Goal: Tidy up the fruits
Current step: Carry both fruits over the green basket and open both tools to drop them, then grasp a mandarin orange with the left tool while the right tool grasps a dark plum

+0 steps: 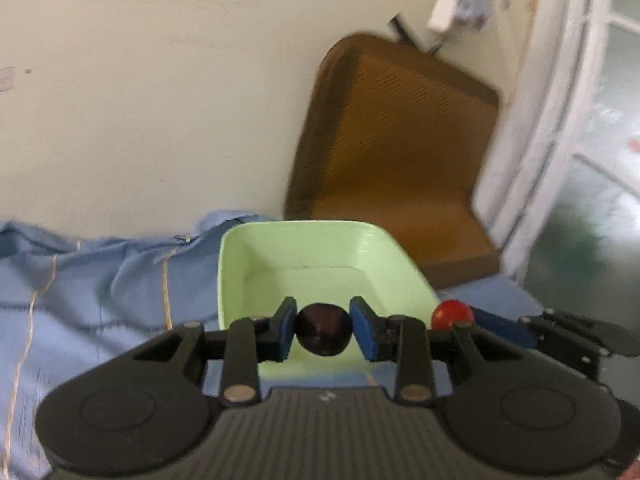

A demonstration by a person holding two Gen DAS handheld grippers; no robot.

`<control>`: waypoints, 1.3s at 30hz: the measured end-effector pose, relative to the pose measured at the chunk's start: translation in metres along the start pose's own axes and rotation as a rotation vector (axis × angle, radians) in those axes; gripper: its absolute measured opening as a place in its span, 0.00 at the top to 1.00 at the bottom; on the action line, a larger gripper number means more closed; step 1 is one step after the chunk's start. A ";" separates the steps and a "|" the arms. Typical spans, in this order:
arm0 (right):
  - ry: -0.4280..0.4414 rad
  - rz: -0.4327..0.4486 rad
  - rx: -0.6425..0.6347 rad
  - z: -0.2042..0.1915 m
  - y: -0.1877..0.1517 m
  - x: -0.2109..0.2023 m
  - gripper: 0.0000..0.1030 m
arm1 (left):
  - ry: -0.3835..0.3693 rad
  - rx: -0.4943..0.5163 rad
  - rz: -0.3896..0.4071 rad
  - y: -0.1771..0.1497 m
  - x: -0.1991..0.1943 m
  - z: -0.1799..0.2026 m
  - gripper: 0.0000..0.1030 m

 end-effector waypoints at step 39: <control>0.339 -0.136 -0.192 -0.084 -0.054 -0.030 0.42 | -0.095 -0.215 0.031 -0.152 -0.179 -0.022 0.60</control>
Point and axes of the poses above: each gripper's, at about its wrist camera, not at the fingertips, and x roughly the way its jaws point, z to its right, y to its top, the point moved 5 cm from there along x, roughly the way its jaws point, and after that the axes turned 12 degrees about -y, right-handed, at the moved point
